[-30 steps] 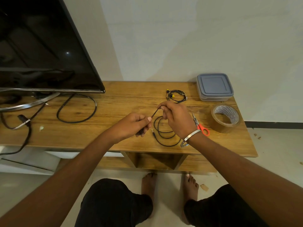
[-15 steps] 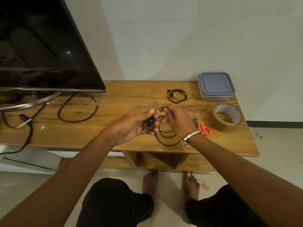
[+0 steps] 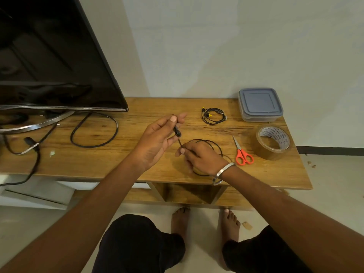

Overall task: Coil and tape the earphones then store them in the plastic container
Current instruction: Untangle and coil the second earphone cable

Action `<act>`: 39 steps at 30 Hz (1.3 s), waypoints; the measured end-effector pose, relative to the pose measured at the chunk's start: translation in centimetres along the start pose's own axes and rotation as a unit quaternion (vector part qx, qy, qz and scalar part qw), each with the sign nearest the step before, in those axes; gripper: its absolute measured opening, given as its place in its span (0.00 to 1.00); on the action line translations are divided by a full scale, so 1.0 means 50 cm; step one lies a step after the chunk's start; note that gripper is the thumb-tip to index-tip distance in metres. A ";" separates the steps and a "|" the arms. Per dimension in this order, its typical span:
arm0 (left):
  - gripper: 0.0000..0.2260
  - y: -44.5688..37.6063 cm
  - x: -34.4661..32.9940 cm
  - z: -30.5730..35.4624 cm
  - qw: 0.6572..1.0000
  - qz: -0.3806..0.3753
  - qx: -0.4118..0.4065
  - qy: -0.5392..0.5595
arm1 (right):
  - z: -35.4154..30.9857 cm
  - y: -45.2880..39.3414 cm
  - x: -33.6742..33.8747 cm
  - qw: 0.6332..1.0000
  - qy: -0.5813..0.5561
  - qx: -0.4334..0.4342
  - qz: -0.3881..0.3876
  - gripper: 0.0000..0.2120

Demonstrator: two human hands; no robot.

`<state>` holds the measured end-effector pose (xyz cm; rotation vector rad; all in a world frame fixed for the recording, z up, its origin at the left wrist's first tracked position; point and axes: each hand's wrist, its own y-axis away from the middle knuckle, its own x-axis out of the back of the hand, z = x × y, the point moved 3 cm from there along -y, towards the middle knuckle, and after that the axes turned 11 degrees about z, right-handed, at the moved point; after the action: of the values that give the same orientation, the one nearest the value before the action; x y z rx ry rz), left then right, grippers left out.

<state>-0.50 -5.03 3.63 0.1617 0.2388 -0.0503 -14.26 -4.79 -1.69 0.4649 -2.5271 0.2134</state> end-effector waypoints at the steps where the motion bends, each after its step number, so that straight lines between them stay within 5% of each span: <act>1: 0.09 -0.001 0.002 0.000 0.999 0.009 -0.015 -0.034 | -0.005 0.002 -0.002 1.000 0.008 0.008 -0.011 0.12; 12: 0.08 -0.020 0.053 -0.027 0.944 0.007 -0.125 -0.306 | -0.026 0.014 0.019 0.995 -0.095 -0.016 0.015 0.08; 21: 0.09 -0.020 0.063 -0.048 0.915 -0.019 -0.115 -0.387 | -0.035 0.006 0.063 0.991 -0.100 -0.002 0.091 0.07; 39: 0.11 0.035 0.016 -0.042 0.944 -0.168 0.052 -0.278 | -0.018 -0.007 0.072 0.990 -0.110 0.000 0.091 0.06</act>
<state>-0.08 -2.99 1.69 0.2046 -0.3047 -0.4436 -16.50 -5.88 1.06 0.2688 -2.7882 0.2425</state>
